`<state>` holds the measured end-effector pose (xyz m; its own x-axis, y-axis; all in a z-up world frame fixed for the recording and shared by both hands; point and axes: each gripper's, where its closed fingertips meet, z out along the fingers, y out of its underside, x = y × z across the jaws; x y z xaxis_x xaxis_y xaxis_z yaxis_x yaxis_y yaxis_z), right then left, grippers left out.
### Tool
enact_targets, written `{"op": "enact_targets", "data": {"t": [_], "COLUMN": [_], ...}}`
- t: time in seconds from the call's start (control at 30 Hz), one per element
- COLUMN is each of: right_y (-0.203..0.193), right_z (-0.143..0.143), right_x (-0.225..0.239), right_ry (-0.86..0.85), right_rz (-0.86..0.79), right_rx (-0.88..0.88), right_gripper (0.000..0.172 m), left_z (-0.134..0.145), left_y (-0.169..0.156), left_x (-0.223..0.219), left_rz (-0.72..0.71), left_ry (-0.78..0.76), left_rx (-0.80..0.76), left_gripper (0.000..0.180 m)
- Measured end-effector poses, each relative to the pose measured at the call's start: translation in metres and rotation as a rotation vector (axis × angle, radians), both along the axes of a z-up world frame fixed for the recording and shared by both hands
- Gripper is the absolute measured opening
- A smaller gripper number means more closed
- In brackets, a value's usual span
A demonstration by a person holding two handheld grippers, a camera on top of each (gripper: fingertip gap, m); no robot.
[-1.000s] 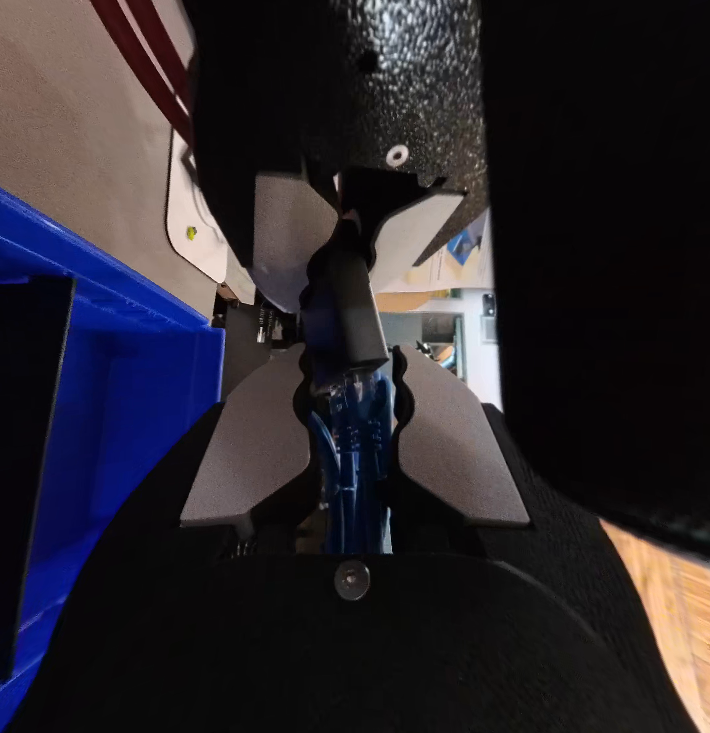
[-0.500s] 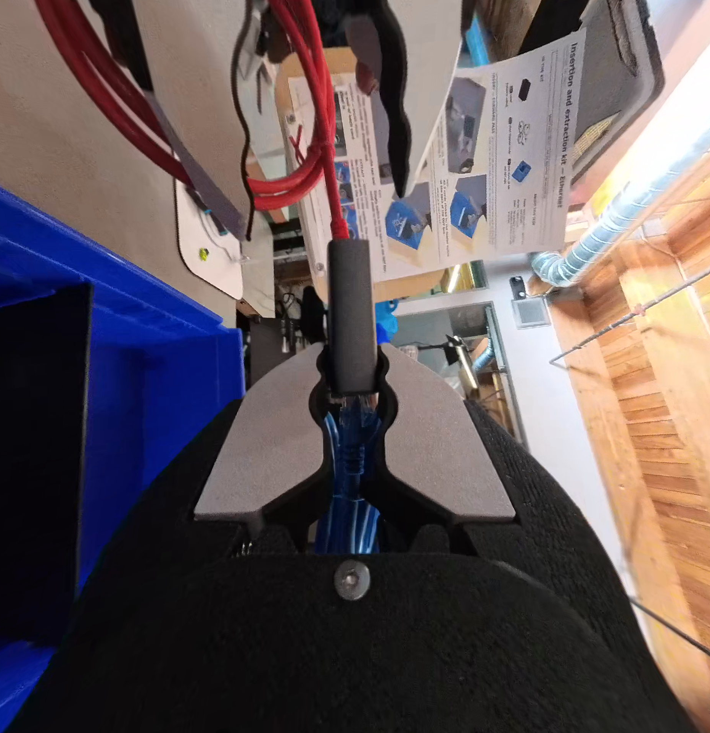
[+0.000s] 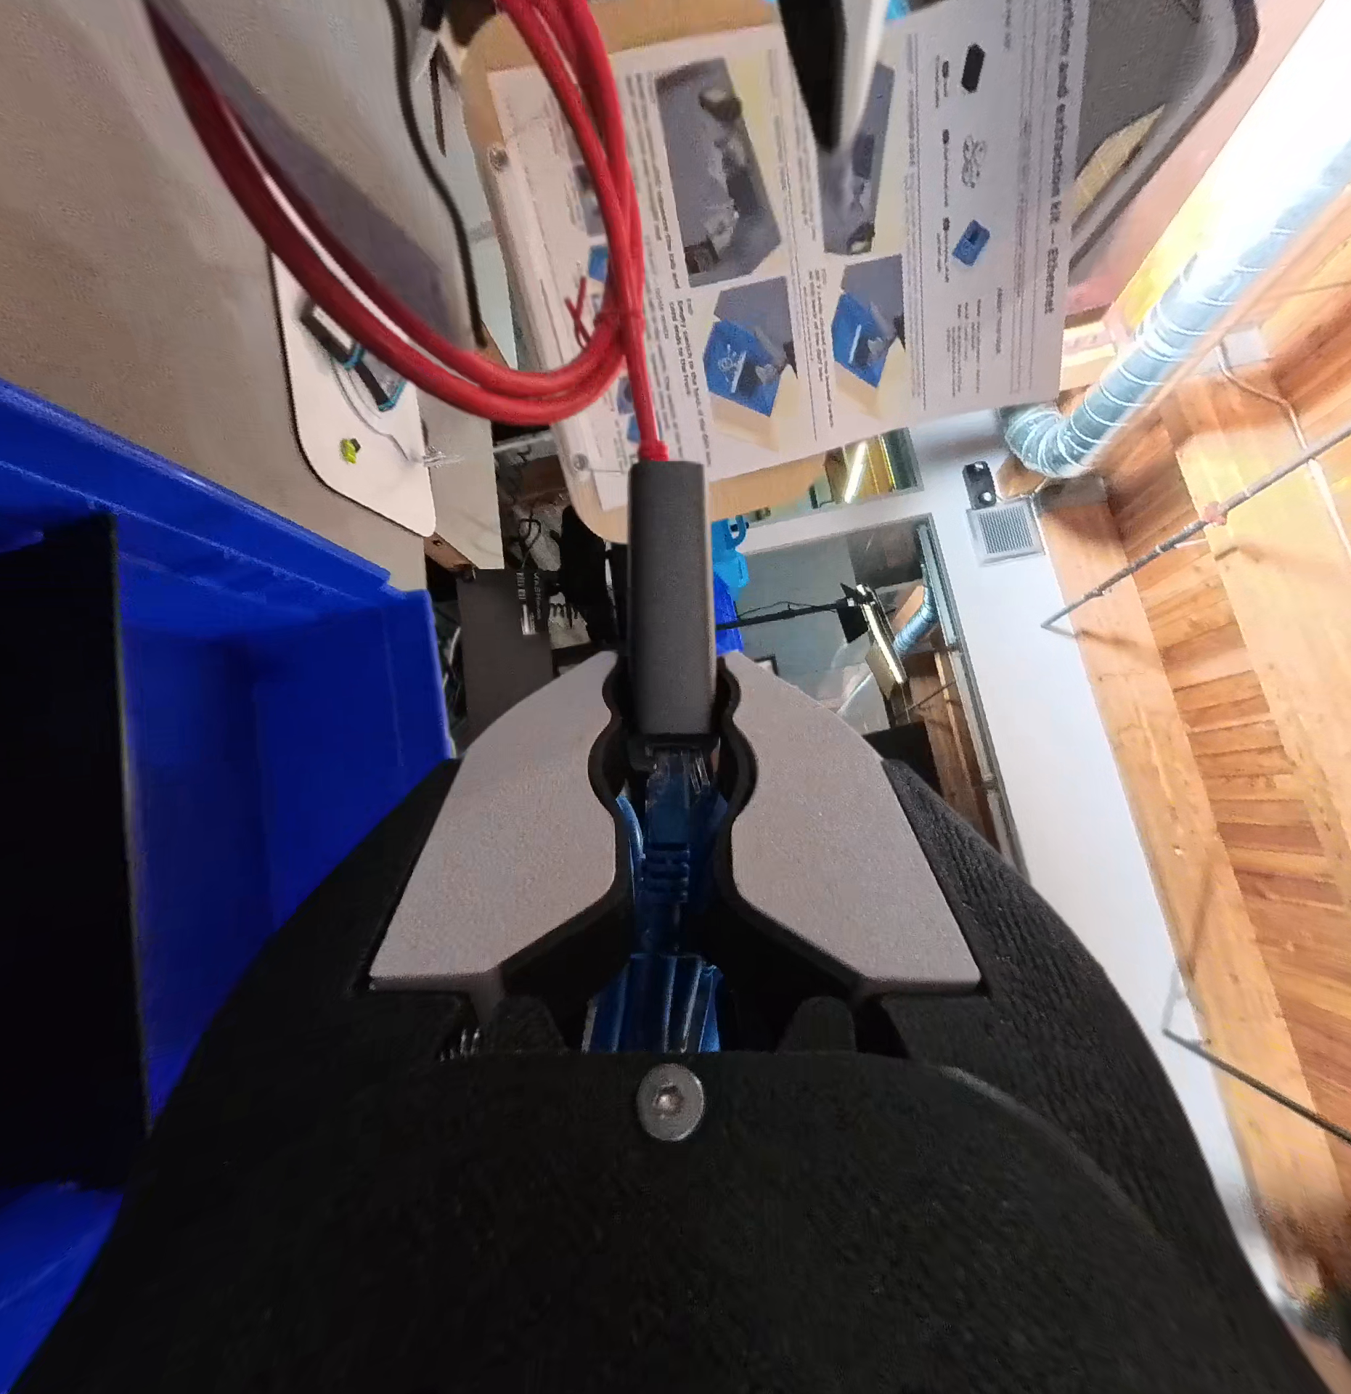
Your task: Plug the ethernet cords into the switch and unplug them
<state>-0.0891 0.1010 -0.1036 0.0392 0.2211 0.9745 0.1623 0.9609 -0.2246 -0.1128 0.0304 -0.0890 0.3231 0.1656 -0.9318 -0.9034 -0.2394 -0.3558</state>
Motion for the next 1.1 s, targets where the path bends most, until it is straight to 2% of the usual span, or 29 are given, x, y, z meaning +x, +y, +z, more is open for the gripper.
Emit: {"op": "enact_targets", "data": {"t": [0.17, 0.2, 0.23, 0.3, 0.33, 0.37, 0.43, 0.5, 0.6, 0.67, 0.8, 0.9, 1.0, 1.1], "right_y": [0.026, 0.031, 0.035, 0.036, 0.034, 0.03, 0.018, 0.004, -0.014, -0.024, -0.032, -0.034, -0.036, -0.042], "right_z": [0.016, 0.02, 0.024, 0.032, 0.035, 0.036, 0.036, 0.035, 0.028, 0.023, 0.013, 0.012, 0.015, 0.014], "right_x": [0.008, 0.011, 0.013, 0.02, 0.023, 0.027, 0.033, 0.039, 0.045, 0.047, 0.049, 0.05, 0.054, 0.057], "right_ry": [0.072, 0.089, 0.105, 0.133, 0.144, 0.145, 0.121, 0.08, 0.006, -0.04, -0.105, -0.115, -0.115, -0.137], "right_rz": [-0.018, -0.011, 0.005, 0.063, 0.107, 0.158, 0.271, 0.375, 0.503, 0.564, 0.618, 0.649, 0.698, 0.743], "right_rx": [-0.098, -0.13, -0.162, -0.221, -0.255, -0.289, -0.344, -0.395, -0.442, -0.459, -0.476, -0.498, -0.536, -0.553], "right_gripper": [0.02, 0.02, 0.02, 0.019, 0.019, 0.019, 0.019, 0.019, 0.02, 0.02, 0.02, 0.02, 0.02, 0.02], "left_z": [0.025, 0.029, 0.032, 0.037, 0.038, 0.031, 0.012, -0.006, -0.009, -0.002, 0.014, 0.02, 0.022, 0.019], "left_y": [-0.042, -0.053, -0.065, -0.1, -0.111, -0.112, -0.1, -0.071, -0.028, -0.012, 0.003, 0.006, 0.004, 0.004], "left_x": [-0.016, -0.015, -0.002, 0.02, 0.006, -0.013, -0.042, -0.046, -0.011, 0.02, 0.052, 0.062, 0.067, 0.069], "left_rz": [0.032, -0.029, -0.196, -0.627, -0.704, -0.696, -0.626, -0.603, -0.686, -0.798, -0.963, -1.013, -1.032, -1.049], "left_ry": [-0.041, -0.076, -0.15, -0.381, -0.524, -0.621, -0.669, -0.686, -0.62, -0.578, -0.592, -0.569, -0.532, -0.546], "left_rx": [0.265, 0.334, 0.403, 0.53, 0.591, 0.589, 0.562, 0.445, 0.267, 0.185, 0.148, 0.17, 0.205, 0.17], "left_gripper": [0.065, 0.059, 0.052, 0.039, 0.039, 0.046, 0.048, 0.056, 0.068, 0.06, 0.055, 0.049, 0.029, 0.029]}}
